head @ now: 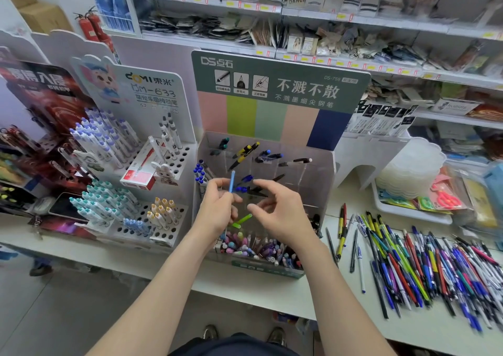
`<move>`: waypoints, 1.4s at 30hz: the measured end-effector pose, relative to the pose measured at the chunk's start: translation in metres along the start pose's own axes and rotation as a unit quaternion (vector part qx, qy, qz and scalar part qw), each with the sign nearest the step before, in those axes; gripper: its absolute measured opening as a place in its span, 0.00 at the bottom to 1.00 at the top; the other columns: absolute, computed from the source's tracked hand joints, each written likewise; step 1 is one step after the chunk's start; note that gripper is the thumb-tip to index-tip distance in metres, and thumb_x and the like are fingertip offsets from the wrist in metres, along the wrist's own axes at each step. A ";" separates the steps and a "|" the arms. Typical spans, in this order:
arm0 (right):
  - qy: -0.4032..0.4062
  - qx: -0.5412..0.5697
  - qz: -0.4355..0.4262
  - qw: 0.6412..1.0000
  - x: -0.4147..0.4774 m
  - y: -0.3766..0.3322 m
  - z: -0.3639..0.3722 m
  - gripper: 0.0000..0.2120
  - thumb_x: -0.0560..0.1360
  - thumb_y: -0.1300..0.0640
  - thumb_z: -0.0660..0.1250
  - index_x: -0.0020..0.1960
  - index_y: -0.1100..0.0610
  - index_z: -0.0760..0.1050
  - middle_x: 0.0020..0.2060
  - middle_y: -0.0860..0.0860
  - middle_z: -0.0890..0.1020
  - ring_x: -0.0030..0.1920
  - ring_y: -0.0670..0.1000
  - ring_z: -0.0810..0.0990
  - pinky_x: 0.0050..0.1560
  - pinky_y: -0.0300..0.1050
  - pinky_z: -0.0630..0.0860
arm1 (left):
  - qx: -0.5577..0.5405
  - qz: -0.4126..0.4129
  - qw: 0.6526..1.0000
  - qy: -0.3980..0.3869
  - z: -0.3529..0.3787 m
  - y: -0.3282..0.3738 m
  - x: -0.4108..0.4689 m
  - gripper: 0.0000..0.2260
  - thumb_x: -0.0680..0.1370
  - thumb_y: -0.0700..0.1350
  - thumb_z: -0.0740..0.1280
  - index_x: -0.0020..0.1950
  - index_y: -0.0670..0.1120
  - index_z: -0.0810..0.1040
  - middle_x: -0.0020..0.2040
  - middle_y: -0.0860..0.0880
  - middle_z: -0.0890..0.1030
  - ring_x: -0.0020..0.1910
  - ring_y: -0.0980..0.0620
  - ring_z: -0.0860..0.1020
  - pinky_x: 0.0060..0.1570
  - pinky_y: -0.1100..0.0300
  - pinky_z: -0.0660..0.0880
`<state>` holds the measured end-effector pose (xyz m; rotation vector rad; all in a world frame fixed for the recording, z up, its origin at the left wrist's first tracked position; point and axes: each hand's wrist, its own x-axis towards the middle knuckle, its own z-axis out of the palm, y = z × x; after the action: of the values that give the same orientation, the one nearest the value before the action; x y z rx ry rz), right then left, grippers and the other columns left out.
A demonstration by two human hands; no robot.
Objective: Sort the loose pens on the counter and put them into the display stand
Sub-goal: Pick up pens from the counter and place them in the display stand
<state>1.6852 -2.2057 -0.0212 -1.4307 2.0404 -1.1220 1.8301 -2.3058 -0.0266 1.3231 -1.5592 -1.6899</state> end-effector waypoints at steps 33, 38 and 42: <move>0.152 0.014 -0.077 0.985 -0.001 -0.022 0.054 0.08 0.85 0.59 0.66 0.61 0.58 0.81 0.50 0.48 0.84 0.46 0.45 0.81 0.48 0.38 0.79 | 0.188 0.141 0.962 0.138 -0.066 -0.039 -0.014 0.17 0.83 0.36 0.61 0.52 0.53 0.87 0.48 0.58 0.87 0.48 0.62 0.83 0.46 0.68 0.76; 0.012 -0.174 -0.089 0.981 -0.002 -0.010 0.088 0.11 0.83 0.54 0.68 0.64 0.51 0.83 0.52 0.48 0.86 0.53 0.53 0.80 0.54 0.55 0.78 | 0.251 0.099 0.959 0.086 -0.069 -0.055 -0.013 0.17 0.83 0.35 0.62 0.66 0.49 0.84 0.59 0.54 0.85 0.57 0.58 0.80 0.62 0.63 0.74; -0.034 -0.255 -0.053 0.965 -0.004 -0.013 0.093 0.16 0.85 0.52 0.61 0.71 0.48 0.79 0.58 0.47 0.85 0.59 0.56 0.77 0.58 0.56 0.73 | 0.264 0.096 0.959 0.021 -0.064 -0.069 -0.015 0.20 0.83 0.35 0.62 0.71 0.48 0.81 0.64 0.53 0.84 0.63 0.57 0.79 0.65 0.63 0.72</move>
<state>1.7607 -2.2396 -0.0666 -1.8031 2.3302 -0.5865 1.9095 -2.3072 -0.0792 1.3771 -2.1306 -1.1577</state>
